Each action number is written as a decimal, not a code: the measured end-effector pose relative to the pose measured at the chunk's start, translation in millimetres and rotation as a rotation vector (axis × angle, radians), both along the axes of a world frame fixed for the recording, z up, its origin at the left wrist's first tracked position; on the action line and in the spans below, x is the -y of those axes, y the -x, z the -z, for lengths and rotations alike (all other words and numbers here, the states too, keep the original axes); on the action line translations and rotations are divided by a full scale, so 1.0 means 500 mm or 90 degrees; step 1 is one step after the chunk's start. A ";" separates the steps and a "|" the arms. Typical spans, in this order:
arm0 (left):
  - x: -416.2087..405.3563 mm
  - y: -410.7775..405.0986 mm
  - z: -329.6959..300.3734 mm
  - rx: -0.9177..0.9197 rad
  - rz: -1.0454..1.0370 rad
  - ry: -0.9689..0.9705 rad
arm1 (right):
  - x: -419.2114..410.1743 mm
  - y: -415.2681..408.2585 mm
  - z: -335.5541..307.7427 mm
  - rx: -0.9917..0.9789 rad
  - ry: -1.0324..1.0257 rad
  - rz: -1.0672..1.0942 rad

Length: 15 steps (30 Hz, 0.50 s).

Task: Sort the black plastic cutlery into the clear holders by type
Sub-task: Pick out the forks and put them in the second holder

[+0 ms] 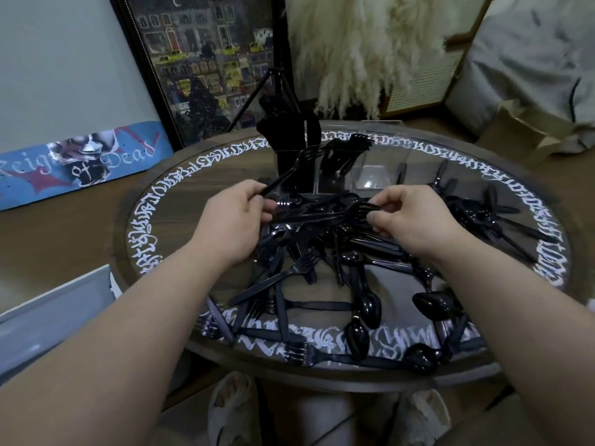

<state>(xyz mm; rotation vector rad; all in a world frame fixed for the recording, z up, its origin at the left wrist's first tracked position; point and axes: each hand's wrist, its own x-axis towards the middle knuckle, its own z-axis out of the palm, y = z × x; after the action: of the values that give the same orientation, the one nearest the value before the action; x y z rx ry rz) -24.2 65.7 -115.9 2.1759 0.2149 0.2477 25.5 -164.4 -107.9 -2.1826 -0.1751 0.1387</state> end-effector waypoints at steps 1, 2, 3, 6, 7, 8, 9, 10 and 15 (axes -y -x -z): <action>0.002 -0.002 -0.001 0.001 0.002 0.007 | 0.006 -0.001 0.001 0.005 0.019 0.002; 0.007 -0.003 -0.001 -0.003 0.016 0.008 | 0.009 -0.001 0.001 0.011 0.029 0.002; 0.015 -0.003 -0.001 -0.012 0.040 -0.003 | 0.010 -0.002 0.001 0.016 0.029 0.001; 0.049 -0.002 0.003 -0.047 0.111 -0.071 | 0.005 -0.002 -0.003 0.022 0.009 0.004; 0.058 -0.002 0.005 -0.057 0.121 -0.073 | 0.003 -0.002 -0.003 0.016 -0.007 0.010; 0.064 -0.003 0.006 -0.068 0.128 -0.064 | 0.002 -0.003 -0.003 0.007 -0.033 0.019; 0.068 -0.005 0.007 -0.079 0.133 -0.043 | 0.002 -0.003 -0.002 -0.002 -0.066 0.029; 0.070 -0.007 0.010 -0.091 0.138 -0.012 | 0.003 -0.003 -0.002 -0.012 -0.103 0.039; 0.075 -0.017 0.017 -0.113 0.149 0.046 | 0.013 -0.011 0.001 -0.038 -0.210 0.093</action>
<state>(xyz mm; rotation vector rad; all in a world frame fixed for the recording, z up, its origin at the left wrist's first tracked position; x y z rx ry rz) -16.0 28.1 -124.6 2.1281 0.0653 -0.0857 31.0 -170.9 -108.2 -1.8519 -0.0018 0.0854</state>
